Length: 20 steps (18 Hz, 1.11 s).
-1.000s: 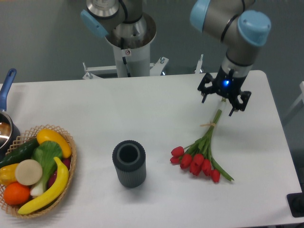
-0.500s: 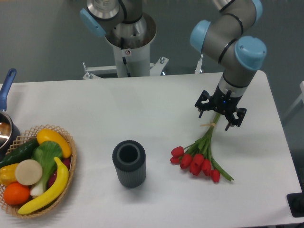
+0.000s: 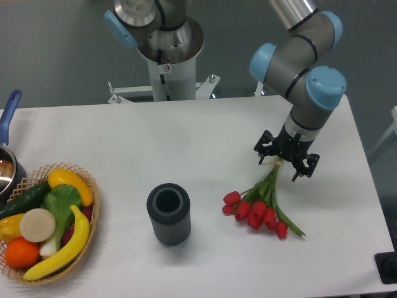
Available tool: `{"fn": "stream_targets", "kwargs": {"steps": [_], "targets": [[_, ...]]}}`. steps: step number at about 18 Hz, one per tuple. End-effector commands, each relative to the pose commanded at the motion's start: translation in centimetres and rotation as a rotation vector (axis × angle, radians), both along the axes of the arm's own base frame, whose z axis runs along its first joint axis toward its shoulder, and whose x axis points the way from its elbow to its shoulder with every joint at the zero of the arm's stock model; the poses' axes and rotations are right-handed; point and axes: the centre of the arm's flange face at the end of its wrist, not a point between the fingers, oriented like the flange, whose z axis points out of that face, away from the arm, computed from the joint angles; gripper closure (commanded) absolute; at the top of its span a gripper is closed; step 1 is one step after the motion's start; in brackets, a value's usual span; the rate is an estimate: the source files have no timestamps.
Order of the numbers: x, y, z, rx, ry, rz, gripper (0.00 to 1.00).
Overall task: Pick up the flowers from the table
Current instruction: 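Lower the gripper around the tulip stems near the yellow band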
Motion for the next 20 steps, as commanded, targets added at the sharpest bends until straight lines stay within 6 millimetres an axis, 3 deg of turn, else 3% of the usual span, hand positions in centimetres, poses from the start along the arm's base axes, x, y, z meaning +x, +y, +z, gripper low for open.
{"fn": "stream_targets", "kwargs": {"steps": [7,20], "targets": [[0.9,1.2,-2.7,-0.017,-0.036,-0.009,0.00],[0.4,1.5,-4.3,-0.031,-0.037,-0.012,0.00]]}}
